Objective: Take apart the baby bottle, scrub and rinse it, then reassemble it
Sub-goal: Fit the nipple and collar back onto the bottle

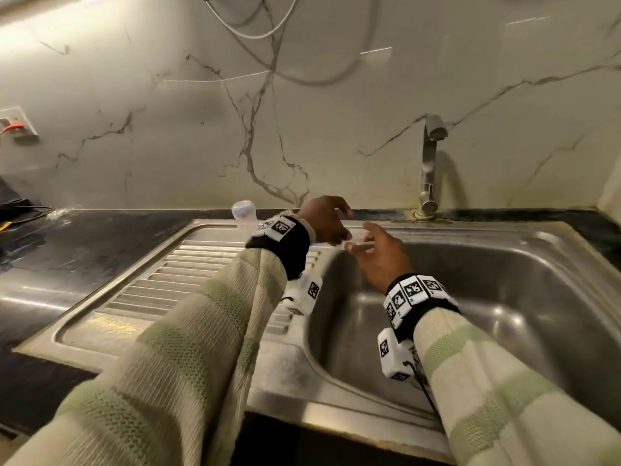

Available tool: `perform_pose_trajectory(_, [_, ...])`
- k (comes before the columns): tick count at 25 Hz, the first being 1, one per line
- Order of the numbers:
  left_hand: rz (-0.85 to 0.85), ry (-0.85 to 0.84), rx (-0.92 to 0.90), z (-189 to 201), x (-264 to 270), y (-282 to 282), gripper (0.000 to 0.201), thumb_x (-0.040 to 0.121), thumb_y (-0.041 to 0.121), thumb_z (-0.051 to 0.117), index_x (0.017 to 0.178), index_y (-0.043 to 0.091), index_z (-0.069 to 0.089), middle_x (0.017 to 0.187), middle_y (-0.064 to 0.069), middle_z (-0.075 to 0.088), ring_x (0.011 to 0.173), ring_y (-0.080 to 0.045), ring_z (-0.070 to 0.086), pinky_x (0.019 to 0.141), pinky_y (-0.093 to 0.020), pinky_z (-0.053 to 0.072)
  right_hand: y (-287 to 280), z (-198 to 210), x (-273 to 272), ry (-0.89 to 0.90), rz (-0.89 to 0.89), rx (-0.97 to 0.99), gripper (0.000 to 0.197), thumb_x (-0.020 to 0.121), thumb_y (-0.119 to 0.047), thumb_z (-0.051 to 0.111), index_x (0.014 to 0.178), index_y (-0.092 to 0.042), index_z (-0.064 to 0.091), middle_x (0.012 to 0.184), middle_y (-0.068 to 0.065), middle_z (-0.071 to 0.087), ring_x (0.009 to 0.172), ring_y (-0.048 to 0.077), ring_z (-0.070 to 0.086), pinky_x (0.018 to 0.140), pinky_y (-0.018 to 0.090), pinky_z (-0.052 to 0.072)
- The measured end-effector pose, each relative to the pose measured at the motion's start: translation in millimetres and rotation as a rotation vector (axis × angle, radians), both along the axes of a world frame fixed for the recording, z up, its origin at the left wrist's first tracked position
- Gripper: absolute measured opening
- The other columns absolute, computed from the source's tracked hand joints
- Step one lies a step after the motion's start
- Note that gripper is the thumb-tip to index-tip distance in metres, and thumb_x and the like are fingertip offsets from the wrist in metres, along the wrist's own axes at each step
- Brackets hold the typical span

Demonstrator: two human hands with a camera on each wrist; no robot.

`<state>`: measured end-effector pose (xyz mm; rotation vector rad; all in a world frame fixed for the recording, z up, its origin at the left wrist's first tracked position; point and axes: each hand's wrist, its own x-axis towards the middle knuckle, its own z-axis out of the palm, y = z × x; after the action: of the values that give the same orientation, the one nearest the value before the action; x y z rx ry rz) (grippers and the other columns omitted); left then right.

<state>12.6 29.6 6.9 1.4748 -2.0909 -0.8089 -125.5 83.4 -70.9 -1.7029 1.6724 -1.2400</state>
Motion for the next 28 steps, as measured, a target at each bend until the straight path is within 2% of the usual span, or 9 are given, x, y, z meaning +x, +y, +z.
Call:
perform_pose_trajectory(5, [-0.019, 0.047, 0.119, -3, 3, -7, 0.01, 0.087, 0.005, 0.071, 0.095, 0.009, 0.066, 0.089, -0.019, 0.073, 0.075, -0.028, 0.071, 0.076, -0.039, 0.063, -8, -8, -3, 0.106, -0.006, -0.034, 0.026, 0.086, -0.026, 0.068, 0.109, -0.013, 0.068, 0.103, 0.008, 0.071, 0.097, 0.027, 0.065, 0.083, 0.028, 0.048])
perform_pose_trajectory(7, [0.128, -0.04, 0.043, 2, 27, -31, 0.01, 0.095, 0.009, 0.062, 0.099, 0.004, 0.069, 0.092, -0.016, 0.072, 0.071, -0.024, 0.07, 0.069, -0.033, 0.061, -13, -15, -5, 0.091, 0.008, -0.029, 0.022, 0.084, -0.023, 0.069, 0.104, -0.012, 0.069, 0.098, 0.007, 0.07, 0.092, 0.026, 0.065, 0.078, 0.025, 0.044])
perform_pose_trajectory(10, [0.358, -0.552, -0.133, -4, 70, -79, 0.024, 0.093, 0.017, 0.062, 0.112, 0.003, 0.069, 0.111, -0.012, 0.07, 0.097, -0.03, 0.069, 0.085, -0.035, 0.056, -18, -24, -5, 0.092, 0.052, -0.033, 0.012, 0.084, -0.021, 0.068, 0.092, -0.011, 0.067, 0.087, 0.008, 0.068, 0.081, 0.026, 0.063, 0.072, 0.027, 0.045])
perform_pose_trajectory(13, [0.257, -0.922, -0.019, -35, 92, -120, 0.054, 0.082, 0.044, 0.071, 0.128, 0.015, 0.062, 0.128, -0.007, 0.064, 0.112, -0.031, 0.063, 0.098, -0.04, 0.052, -23, -29, -6, 0.122, 0.074, -0.053, 0.011, 0.083, -0.022, 0.069, 0.086, -0.011, 0.067, 0.081, 0.008, 0.069, 0.076, 0.026, 0.063, 0.071, 0.033, 0.052])
perform_pose_trajectory(16, [0.23, -0.941, -0.007, -49, 98, -149, 0.075, 0.064, 0.063, 0.07, 0.133, 0.037, 0.056, 0.129, 0.002, 0.063, 0.115, -0.029, 0.061, 0.101, -0.045, 0.048, -27, -33, -8, 0.128, 0.077, -0.051, 0.011, 0.082, -0.022, 0.069, 0.085, -0.011, 0.068, 0.082, 0.006, 0.069, 0.075, 0.024, 0.064, 0.07, 0.033, 0.052])
perform_pose_trajectory(20, [0.245, -0.913, 0.032, -51, 101, -179, 0.07, 0.046, 0.062, 0.072, 0.108, 0.029, 0.07, 0.1, -0.001, 0.072, 0.085, -0.027, 0.069, 0.086, -0.042, 0.058, -24, -33, -9, 0.145, 0.074, -0.003, 0.011, 0.084, -0.022, 0.068, 0.083, -0.012, 0.067, 0.077, 0.006, 0.067, 0.07, 0.021, 0.061, 0.062, 0.024, 0.039])
perform_pose_trajectory(23, [0.276, -0.994, -0.034, -28, 94, -164, 0.053, 0.069, 0.054, 0.059, 0.104, 0.015, 0.068, 0.109, -0.008, 0.07, 0.09, -0.032, 0.064, 0.089, -0.042, 0.055, -22, -29, -9, 0.134, 0.064, 0.037, 0.011, 0.086, -0.023, 0.067, 0.085, -0.012, 0.066, 0.079, 0.006, 0.067, 0.071, 0.02, 0.06, 0.062, 0.024, 0.038])
perform_pose_trajectory(26, [0.333, -0.797, -0.209, 31, 63, -89, 0.043, 0.092, 0.038, 0.051, 0.113, 0.003, 0.067, 0.119, -0.016, 0.066, 0.108, -0.036, 0.063, 0.087, -0.037, 0.05, -13, -20, -12, 0.156, 0.054, 0.055, 0.014, 0.088, -0.023, 0.066, 0.093, -0.01, 0.067, 0.091, 0.008, 0.068, 0.079, 0.022, 0.061, 0.069, 0.025, 0.041])
perform_pose_trajectory(28, [0.273, -0.536, -0.274, 55, 31, -43, 0.038, 0.099, 0.028, 0.049, 0.121, 0.001, 0.065, 0.125, -0.019, 0.064, 0.116, -0.037, 0.059, 0.093, -0.039, 0.048, -4, -11, -21, 0.12, 0.009, 0.049, 0.02, 0.088, -0.025, 0.065, 0.101, -0.01, 0.066, 0.101, 0.008, 0.068, 0.09, 0.025, 0.062, 0.077, 0.028, 0.045])
